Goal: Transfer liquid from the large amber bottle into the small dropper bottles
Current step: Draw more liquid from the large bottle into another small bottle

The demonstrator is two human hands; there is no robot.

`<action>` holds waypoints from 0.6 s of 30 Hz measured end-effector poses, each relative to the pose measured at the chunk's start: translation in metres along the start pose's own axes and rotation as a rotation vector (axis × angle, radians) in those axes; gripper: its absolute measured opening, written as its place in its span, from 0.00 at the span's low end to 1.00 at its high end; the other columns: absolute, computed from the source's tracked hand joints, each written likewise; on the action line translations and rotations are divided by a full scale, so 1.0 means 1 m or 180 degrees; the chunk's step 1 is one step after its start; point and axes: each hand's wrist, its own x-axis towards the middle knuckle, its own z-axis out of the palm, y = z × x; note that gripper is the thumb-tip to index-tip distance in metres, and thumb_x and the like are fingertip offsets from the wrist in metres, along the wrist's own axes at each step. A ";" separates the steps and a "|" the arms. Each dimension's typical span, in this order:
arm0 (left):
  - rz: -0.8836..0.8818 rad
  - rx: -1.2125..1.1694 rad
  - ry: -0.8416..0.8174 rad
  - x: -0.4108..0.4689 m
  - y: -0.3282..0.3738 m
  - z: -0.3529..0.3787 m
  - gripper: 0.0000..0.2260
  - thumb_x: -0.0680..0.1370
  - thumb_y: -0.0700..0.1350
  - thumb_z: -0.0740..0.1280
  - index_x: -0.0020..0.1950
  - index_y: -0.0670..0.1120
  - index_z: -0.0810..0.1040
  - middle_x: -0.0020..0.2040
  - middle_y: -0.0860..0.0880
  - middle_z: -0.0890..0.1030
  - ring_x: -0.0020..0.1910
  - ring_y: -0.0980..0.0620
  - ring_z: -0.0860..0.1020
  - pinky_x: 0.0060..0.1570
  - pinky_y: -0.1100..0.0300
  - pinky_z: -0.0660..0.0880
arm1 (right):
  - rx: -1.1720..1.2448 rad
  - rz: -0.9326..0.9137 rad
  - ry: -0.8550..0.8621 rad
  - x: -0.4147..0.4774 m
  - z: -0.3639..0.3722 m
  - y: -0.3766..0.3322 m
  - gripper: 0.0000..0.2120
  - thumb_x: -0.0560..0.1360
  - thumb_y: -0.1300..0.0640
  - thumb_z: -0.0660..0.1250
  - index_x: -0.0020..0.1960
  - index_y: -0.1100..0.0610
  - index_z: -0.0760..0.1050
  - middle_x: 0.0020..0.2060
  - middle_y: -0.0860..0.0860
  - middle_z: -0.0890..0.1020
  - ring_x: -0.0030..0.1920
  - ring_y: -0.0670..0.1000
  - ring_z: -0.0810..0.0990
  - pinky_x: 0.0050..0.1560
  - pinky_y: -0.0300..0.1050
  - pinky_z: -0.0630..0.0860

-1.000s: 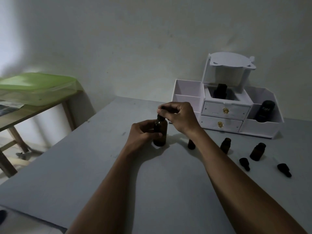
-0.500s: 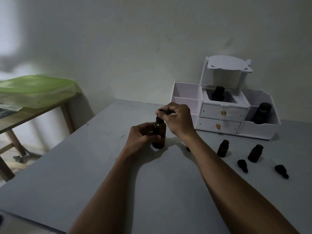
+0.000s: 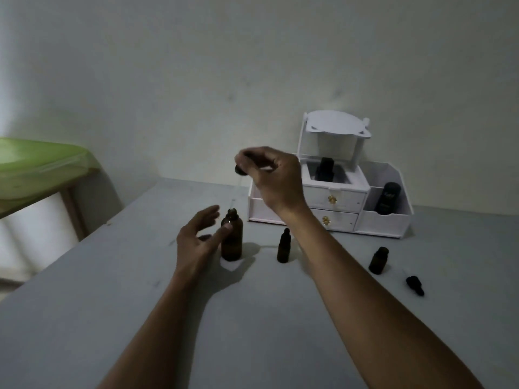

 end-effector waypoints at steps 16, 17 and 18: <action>-0.0293 -0.0222 -0.1084 -0.076 0.060 0.133 0.16 0.74 0.45 0.74 0.61 0.52 0.80 0.52 0.54 0.83 0.50 0.60 0.81 0.45 0.71 0.76 | -0.0311 0.0073 0.1190 -0.040 -0.148 0.026 0.04 0.74 0.57 0.74 0.48 0.54 0.84 0.36 0.39 0.85 0.41 0.44 0.85 0.46 0.41 0.82; -0.0411 -0.0184 -0.1110 -0.074 0.057 0.141 0.19 0.74 0.45 0.75 0.65 0.50 0.78 0.56 0.53 0.81 0.53 0.59 0.79 0.46 0.70 0.75 | -0.0335 0.0109 0.1199 -0.044 -0.151 0.032 0.04 0.74 0.58 0.74 0.48 0.54 0.84 0.35 0.39 0.85 0.40 0.43 0.85 0.45 0.38 0.81; -0.0484 -0.0132 -0.1141 -0.072 0.054 0.149 0.23 0.74 0.46 0.75 0.67 0.49 0.77 0.60 0.52 0.80 0.55 0.58 0.78 0.49 0.69 0.74 | -0.0339 0.0137 0.1201 -0.048 -0.153 0.036 0.04 0.74 0.59 0.74 0.48 0.54 0.83 0.34 0.38 0.85 0.39 0.41 0.85 0.44 0.35 0.80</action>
